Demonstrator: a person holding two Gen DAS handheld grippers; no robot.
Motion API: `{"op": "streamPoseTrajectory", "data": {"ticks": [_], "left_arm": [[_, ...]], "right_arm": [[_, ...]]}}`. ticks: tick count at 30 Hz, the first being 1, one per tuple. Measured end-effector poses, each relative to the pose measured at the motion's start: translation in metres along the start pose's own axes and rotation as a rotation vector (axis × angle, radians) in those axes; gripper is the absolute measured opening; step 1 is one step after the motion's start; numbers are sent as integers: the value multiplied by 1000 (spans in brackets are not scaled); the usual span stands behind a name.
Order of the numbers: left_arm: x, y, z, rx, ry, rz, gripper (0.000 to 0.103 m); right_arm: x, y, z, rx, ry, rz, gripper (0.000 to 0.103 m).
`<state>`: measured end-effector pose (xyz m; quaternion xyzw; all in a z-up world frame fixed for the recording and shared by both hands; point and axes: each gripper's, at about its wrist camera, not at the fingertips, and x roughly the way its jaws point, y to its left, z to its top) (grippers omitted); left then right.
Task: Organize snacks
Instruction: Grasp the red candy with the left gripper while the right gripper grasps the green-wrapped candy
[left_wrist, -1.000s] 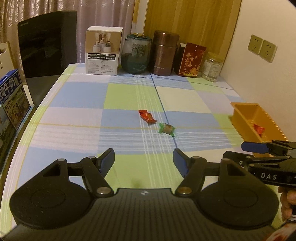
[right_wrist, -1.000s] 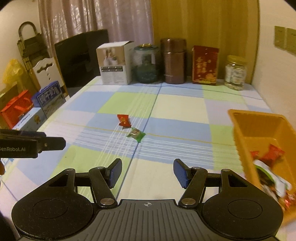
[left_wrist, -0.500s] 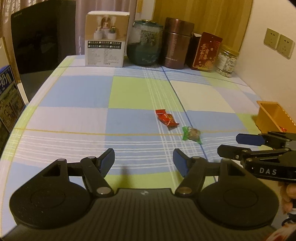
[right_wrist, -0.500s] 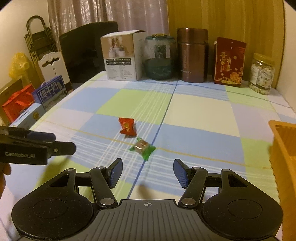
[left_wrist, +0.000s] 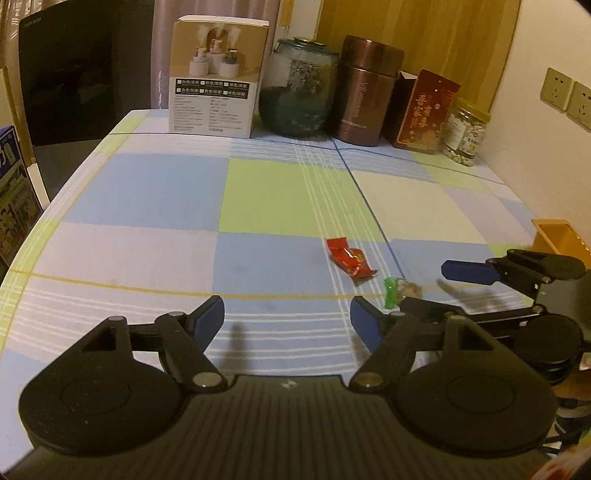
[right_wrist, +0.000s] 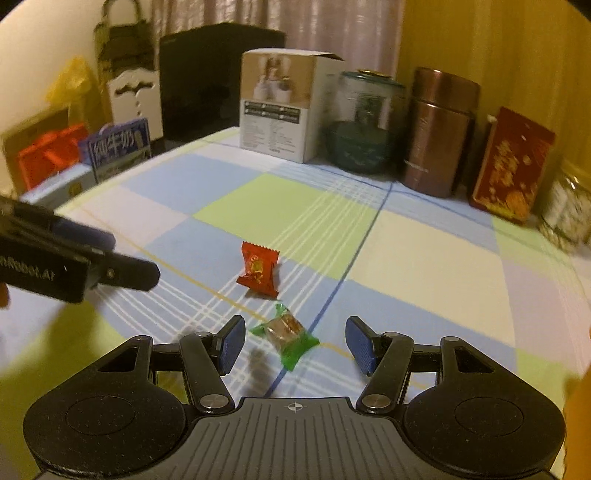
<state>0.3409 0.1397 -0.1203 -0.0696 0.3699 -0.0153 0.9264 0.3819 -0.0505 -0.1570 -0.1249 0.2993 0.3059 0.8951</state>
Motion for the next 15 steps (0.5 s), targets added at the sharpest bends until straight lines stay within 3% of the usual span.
{"op": "streamPoseTrajectory", "data": {"ticks": [2,6,15], "left_arm": [[2,3,0,-6,1,1,72],[5,6,0,-18,7,3,73],[6,7,-3,-28,15,-12,72]], "right_arm": [[7,3,1,-47,1,-5,61],[20,7,0,-133,19,-1,49],[18,0,-2,-107,31,79,39]]}}
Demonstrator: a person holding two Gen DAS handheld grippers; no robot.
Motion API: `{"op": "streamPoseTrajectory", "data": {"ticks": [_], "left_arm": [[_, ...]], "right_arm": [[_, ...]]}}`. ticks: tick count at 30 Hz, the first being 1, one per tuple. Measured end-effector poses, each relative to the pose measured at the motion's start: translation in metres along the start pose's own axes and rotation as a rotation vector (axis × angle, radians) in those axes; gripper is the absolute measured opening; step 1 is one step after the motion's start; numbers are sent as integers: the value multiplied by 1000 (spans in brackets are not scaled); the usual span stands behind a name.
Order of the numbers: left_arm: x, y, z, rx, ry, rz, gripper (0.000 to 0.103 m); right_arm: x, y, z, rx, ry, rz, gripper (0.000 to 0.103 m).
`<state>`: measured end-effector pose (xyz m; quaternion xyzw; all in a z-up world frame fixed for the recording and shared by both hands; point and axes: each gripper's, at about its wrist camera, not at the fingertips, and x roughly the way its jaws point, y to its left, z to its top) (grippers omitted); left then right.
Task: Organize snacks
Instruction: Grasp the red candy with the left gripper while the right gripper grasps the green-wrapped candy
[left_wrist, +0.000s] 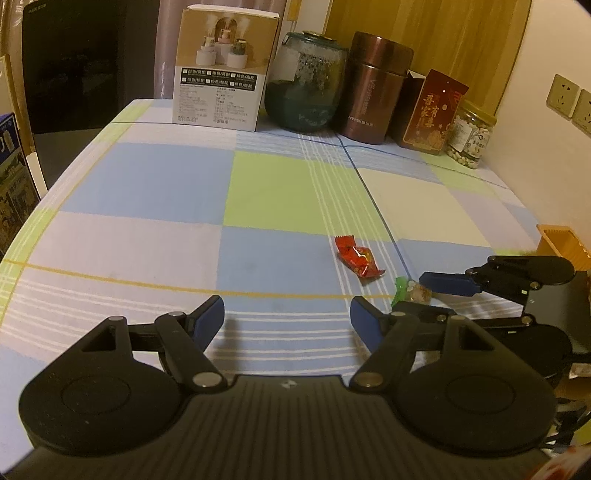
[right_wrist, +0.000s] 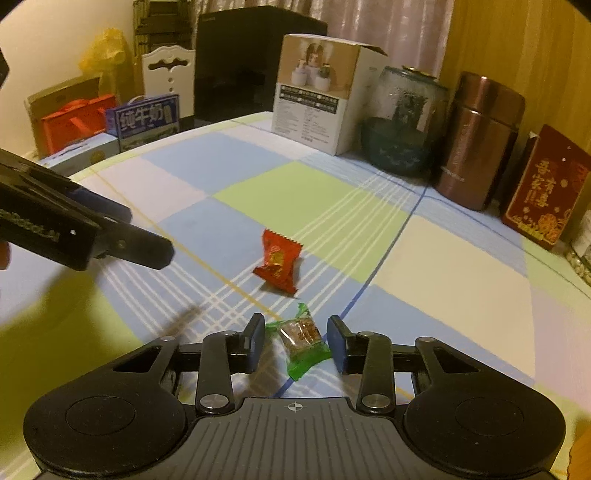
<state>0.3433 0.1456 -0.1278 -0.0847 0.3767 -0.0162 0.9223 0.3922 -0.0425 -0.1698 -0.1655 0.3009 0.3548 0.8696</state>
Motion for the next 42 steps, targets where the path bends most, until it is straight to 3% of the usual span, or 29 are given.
{"op": "streamPoseTrajectory", "data": {"ticks": [9,11,12,16,21,26,30,42], "left_arm": [[2,-1,0,4,4,-6,72],[3,-1,0,5,4,-8,73],[3,-2,1,5,2,-9,73],[2,-4,1,8,-8,-15,72],[8,-9,5,19,-24,-29,72],[21,-26,10,40,-34,-62,70],[33,-42,14,67,-47,-83,59],[68,-60,19,84,-39,-64,35]], "right_arm": [[-1,-2,-1,21,4,14,39],[-1,-5,-2,52,5,25,31],[-1,-6,-1,71,8,38,23],[-4,-6,4,135,7,32,21],[-15,-13,11,190,-43,-79,21],[-16,-39,5,310,-15,-177,21],[-19,-53,0,378,-8,-190,21],[-15,-58,-5,392,-1,-187,21]]}}
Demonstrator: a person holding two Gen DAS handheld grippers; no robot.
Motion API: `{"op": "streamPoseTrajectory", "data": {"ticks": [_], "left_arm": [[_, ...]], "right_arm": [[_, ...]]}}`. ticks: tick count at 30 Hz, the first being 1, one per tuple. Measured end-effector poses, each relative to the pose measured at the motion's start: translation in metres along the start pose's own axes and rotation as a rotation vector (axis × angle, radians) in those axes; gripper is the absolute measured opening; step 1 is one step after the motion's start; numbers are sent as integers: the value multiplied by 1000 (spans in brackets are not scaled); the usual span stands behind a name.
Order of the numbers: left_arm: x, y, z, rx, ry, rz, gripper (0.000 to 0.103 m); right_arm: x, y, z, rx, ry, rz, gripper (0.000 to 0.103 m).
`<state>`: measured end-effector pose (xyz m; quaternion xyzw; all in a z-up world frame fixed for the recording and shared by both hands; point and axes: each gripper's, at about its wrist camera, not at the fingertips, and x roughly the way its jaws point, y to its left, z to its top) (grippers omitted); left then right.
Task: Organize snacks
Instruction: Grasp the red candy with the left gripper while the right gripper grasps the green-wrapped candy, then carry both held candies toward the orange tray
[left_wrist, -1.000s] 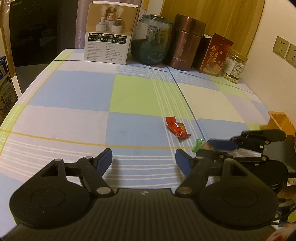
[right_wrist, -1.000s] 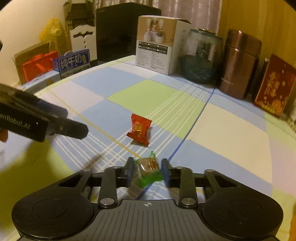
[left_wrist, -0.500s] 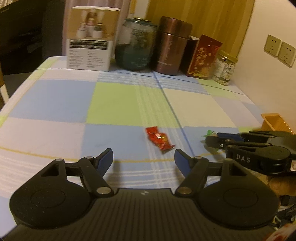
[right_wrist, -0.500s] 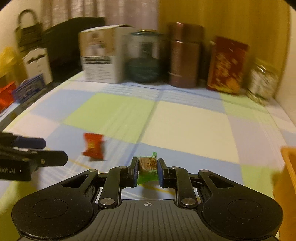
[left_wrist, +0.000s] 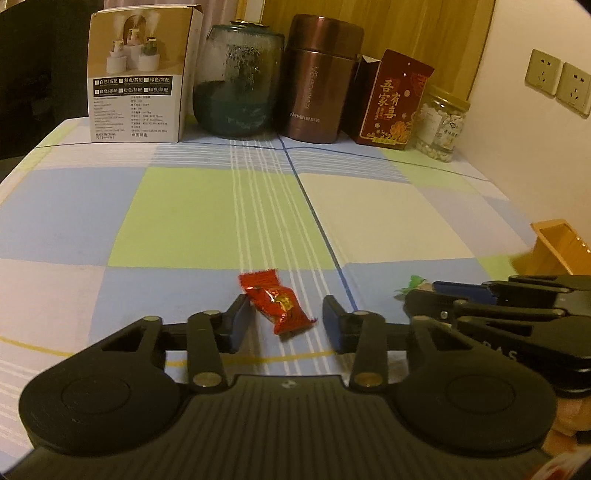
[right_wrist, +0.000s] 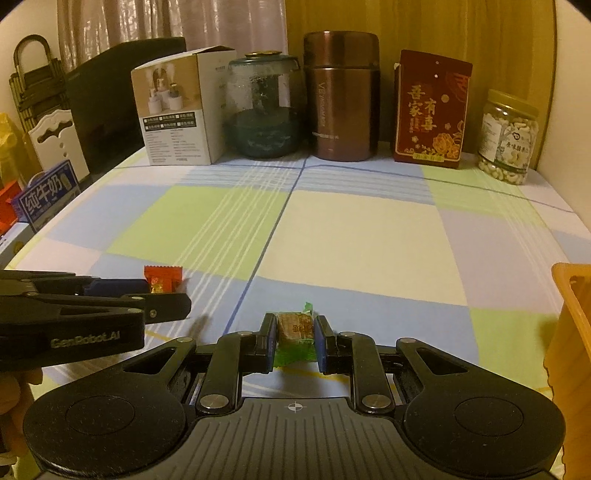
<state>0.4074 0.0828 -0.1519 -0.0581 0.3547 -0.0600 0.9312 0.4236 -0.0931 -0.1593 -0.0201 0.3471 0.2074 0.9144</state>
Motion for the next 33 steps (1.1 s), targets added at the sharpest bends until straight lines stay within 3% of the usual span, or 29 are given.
{"op": "streamPoseTrajectory", "data": {"ticks": [8,10,22,33], "left_arm": [[4,-3,1,29,-11,5,30],[5,-3,1,37,-12,11,21],[-11,-15,-10,57,6,-7,20],[-64,-40,-38,34,-12,-33,20]], "right_arm": [[1,1,-1,5,7,11,21],[0,1,-1,5,4,11,21],[-9,-3,-3,40,7,-1,21],[-62,0,-14,129,-2,-23,21]]}}
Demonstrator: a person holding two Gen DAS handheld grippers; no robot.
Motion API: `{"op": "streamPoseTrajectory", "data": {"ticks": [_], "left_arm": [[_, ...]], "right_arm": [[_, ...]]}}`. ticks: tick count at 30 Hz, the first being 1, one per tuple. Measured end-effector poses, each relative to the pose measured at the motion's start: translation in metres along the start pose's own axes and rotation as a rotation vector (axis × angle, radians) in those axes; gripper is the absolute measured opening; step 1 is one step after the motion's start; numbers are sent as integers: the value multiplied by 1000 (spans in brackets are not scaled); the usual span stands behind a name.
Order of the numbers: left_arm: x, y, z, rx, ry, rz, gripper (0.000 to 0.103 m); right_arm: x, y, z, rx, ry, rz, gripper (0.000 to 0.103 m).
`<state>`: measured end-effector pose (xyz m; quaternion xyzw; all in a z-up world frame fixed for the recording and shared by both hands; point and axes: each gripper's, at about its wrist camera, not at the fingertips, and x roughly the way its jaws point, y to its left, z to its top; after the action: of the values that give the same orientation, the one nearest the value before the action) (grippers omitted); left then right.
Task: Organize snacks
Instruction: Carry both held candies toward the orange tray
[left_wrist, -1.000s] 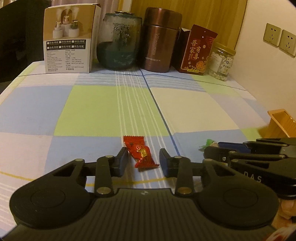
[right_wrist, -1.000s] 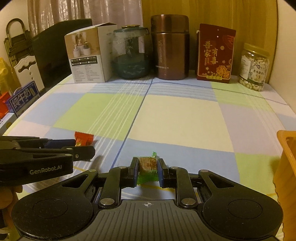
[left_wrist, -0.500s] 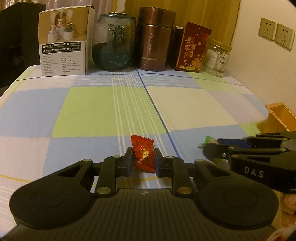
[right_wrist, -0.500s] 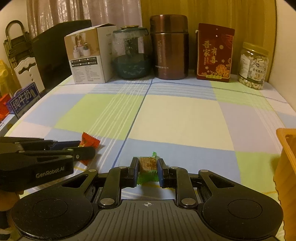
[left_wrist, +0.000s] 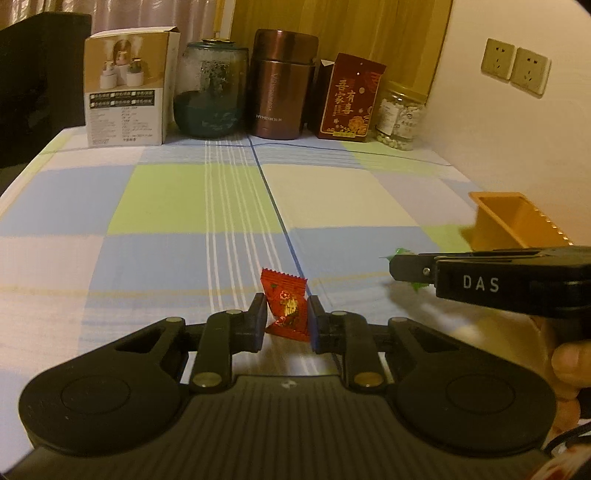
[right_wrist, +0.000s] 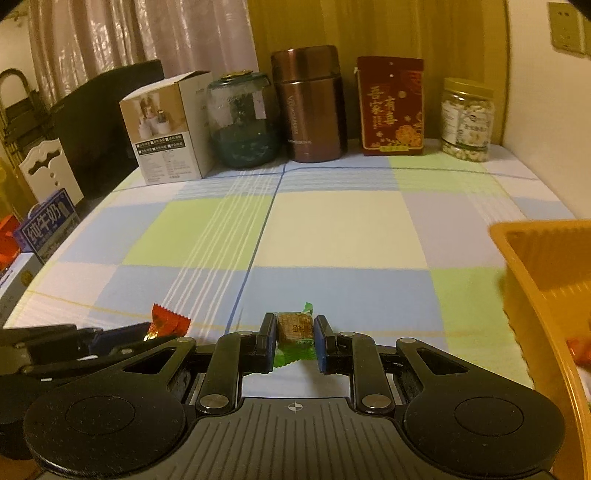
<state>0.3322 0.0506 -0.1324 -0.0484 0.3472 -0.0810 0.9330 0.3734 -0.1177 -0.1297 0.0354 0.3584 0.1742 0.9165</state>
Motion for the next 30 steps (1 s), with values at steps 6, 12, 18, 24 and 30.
{"op": "streamPoseTrajectory", "data": {"ticks": [6,12,18,24,30], "left_arm": [[-40,-8,-19,-55,7,5,20],[-87,-15,-35,-130,4,13,20],[-132,-32,-44,-128,3,4,20],[-170,-54,-50,-139,-12,-22,20],[-200,-83,-52,-110,-16,-18,20]], "right_arm": [[-38,9,-20,43,-8,-10,21],[-82,25,-49,85,-16,-25,21],[-131,29,-73,142,-15,-53,21],[-182,30,-77,180,-26,-84,21],[-223,17,-88,204,-52,-103,21]]}}
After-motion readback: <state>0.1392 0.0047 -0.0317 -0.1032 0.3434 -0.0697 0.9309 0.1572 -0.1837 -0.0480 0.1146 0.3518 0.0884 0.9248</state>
